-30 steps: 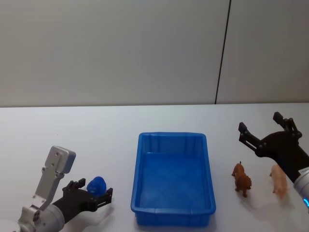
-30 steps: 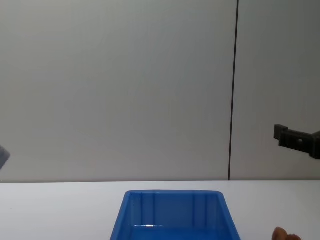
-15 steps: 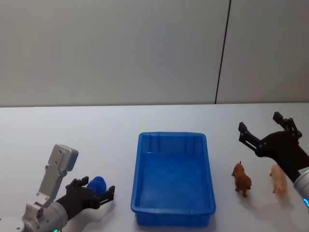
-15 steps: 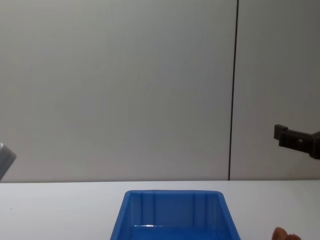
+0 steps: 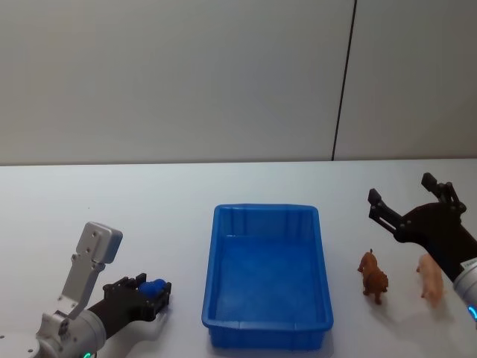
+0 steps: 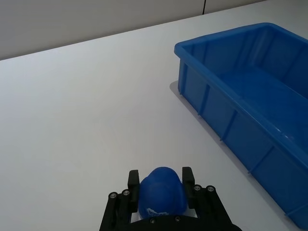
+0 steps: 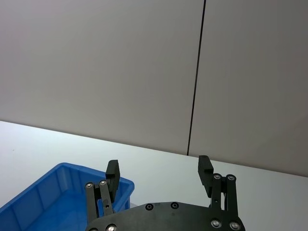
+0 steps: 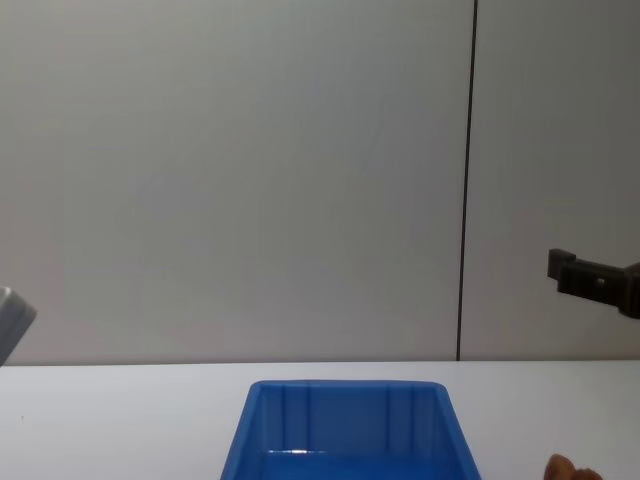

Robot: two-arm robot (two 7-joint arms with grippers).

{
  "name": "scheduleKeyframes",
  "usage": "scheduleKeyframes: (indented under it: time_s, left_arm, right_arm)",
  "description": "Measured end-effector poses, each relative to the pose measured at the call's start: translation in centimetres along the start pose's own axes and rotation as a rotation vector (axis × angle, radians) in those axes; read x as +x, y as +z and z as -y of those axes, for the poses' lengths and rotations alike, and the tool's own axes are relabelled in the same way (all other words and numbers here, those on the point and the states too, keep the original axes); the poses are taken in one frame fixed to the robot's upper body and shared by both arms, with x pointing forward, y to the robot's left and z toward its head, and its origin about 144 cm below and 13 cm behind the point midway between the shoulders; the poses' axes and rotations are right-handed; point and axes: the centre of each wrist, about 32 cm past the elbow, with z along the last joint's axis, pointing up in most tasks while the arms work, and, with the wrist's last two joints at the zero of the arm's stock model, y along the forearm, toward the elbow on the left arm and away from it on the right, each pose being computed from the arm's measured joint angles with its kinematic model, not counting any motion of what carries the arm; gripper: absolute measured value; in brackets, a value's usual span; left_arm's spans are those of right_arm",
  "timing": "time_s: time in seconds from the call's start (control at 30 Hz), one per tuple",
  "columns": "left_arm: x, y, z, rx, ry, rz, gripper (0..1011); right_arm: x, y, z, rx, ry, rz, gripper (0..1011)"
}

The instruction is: Pick up the two dolls from the table and place them into the box.

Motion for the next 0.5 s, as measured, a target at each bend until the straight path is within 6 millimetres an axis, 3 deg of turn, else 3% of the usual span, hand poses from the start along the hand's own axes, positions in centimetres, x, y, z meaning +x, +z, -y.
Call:
scheduleKeyframes:
  time_s: [0.1,0.5]
  left_arm:
    - [0.01,0.01,0.04,-0.001,-0.001,0.0,504]
    - [-0.1,-0.22,-0.05,-0.011,0.001,-0.007,394]
  right_arm:
    - [0.0,0.0,0.0,0.0,0.0,0.0,1001]
    - [0.0,0.0,0.0,0.0,0.0,0.0,1001]
